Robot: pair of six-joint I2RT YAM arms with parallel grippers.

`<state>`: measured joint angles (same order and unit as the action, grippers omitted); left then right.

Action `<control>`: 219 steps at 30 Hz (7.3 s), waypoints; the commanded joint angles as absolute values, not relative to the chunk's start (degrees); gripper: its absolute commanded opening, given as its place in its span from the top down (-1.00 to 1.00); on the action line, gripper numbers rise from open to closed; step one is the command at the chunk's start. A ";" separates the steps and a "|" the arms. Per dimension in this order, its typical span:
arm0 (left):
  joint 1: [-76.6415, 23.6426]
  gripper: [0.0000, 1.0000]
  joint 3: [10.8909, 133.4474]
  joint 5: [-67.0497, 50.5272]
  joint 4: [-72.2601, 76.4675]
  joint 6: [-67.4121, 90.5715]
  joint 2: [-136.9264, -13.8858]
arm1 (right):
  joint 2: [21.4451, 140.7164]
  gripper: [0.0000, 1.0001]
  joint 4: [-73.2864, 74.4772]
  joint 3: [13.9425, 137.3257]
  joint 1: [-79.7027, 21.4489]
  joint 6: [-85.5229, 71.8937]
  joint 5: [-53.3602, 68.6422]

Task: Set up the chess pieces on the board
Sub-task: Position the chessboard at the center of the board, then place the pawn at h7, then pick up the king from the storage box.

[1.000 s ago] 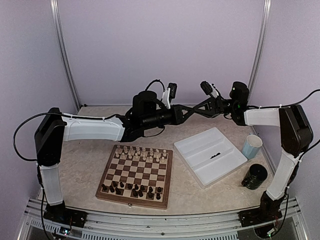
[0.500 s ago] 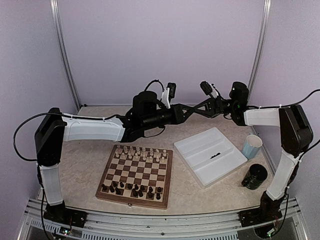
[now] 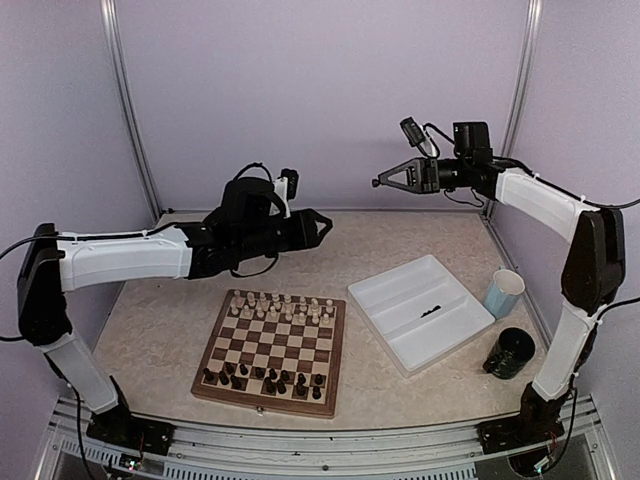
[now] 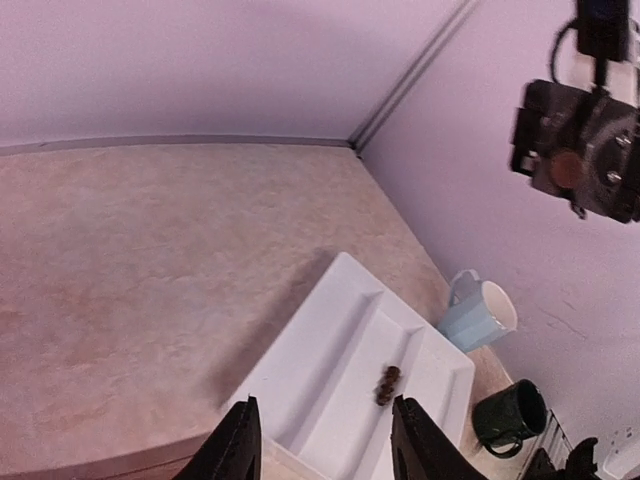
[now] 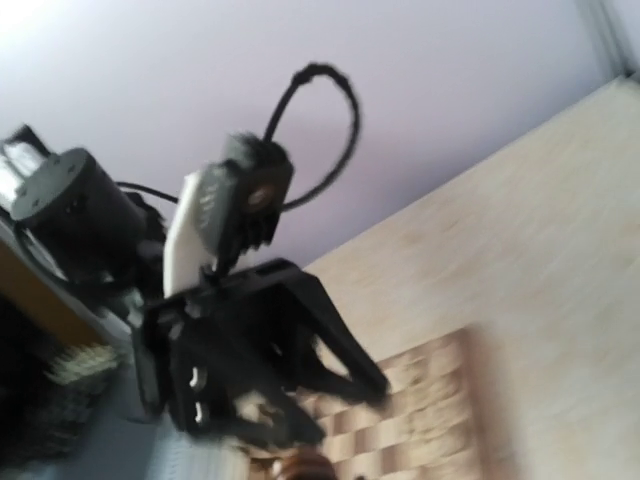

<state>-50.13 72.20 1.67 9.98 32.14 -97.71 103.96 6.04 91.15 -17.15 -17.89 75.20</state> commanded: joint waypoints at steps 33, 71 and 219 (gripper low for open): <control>-31.55 0.65 34.03 2.76 -33.35 50.68 -75.91 | 113.88 0.90 57.42 121.25 -50.16 43.99 32.40; -29.09 0.03 40.61 7.55 -23.20 42.86 -48.94 | 138.19 1.00 61.26 138.00 -72.57 47.80 7.19; -53.80 -0.56 90.13 24.55 -10.12 9.76 -105.66 | 103.08 0.30 59.59 63.97 -29.92 82.40 8.63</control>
<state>-54.28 91.44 23.09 -9.26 8.32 -107.61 101.54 57.84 62.46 -24.99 79.85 1.89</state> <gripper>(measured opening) 0.780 0.347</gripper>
